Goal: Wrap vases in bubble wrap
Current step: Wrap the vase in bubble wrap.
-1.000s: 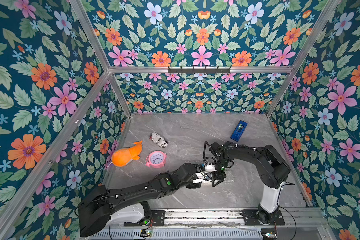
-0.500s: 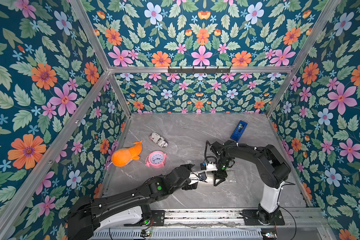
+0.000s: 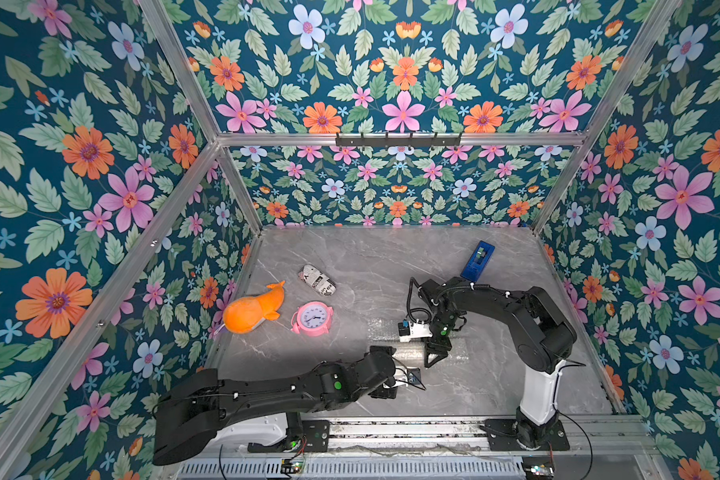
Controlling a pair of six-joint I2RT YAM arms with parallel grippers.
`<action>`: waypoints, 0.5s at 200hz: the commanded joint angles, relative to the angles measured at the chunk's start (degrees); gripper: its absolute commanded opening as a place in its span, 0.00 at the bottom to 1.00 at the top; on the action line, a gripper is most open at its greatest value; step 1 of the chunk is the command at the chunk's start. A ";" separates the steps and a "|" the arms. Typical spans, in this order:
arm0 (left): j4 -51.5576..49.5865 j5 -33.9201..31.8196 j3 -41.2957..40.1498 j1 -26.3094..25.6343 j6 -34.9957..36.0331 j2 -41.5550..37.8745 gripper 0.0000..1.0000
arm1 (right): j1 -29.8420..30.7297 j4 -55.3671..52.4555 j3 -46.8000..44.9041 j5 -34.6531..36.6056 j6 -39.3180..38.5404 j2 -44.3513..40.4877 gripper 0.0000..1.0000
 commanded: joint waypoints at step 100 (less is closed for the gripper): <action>17.45 -7.39 -3.10 0.11 5.39 11.75 0.86 | -0.05 -2.72 0.80 -0.80 -1.79 0.25 0.48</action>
